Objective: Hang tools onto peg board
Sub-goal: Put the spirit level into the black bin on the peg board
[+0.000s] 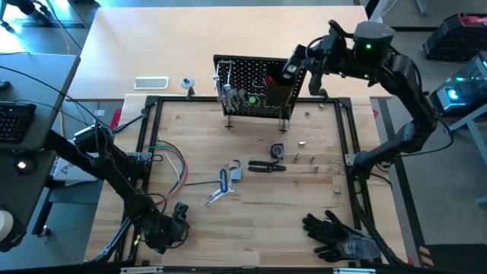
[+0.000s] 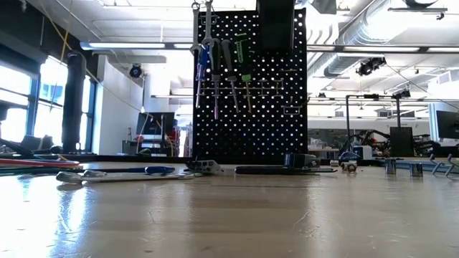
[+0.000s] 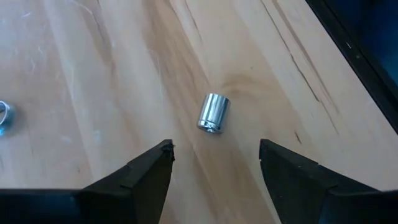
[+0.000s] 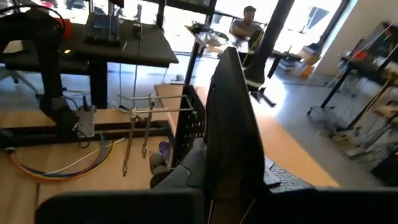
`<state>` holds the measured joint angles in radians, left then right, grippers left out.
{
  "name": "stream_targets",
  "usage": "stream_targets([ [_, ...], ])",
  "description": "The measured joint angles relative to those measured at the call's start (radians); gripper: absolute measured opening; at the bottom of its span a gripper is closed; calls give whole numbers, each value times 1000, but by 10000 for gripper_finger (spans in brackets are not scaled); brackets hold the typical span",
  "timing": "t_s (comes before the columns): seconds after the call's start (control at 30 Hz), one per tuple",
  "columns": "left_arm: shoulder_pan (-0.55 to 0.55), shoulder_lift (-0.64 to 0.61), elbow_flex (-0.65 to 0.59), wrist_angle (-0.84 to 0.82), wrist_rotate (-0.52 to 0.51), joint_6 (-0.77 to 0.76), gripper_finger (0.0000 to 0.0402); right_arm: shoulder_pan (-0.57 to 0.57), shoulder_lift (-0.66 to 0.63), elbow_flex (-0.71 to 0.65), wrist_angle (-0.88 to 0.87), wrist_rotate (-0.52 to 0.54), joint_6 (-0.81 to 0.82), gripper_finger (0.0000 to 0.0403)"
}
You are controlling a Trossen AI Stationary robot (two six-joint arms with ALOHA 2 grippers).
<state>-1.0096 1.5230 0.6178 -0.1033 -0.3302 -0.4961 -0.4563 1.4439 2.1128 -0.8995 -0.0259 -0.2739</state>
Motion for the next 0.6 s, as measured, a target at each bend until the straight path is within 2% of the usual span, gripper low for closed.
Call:
stream_targets([
  [0.5, 3, -1, 0, 28, -22, 20, 230, -35, 89, 0, -63, -22, -22, 53],
  [0.6, 10, 0, 0, 40, -25, 39, 230, -35, 87, 0, -62, -20, -23, 72],
])
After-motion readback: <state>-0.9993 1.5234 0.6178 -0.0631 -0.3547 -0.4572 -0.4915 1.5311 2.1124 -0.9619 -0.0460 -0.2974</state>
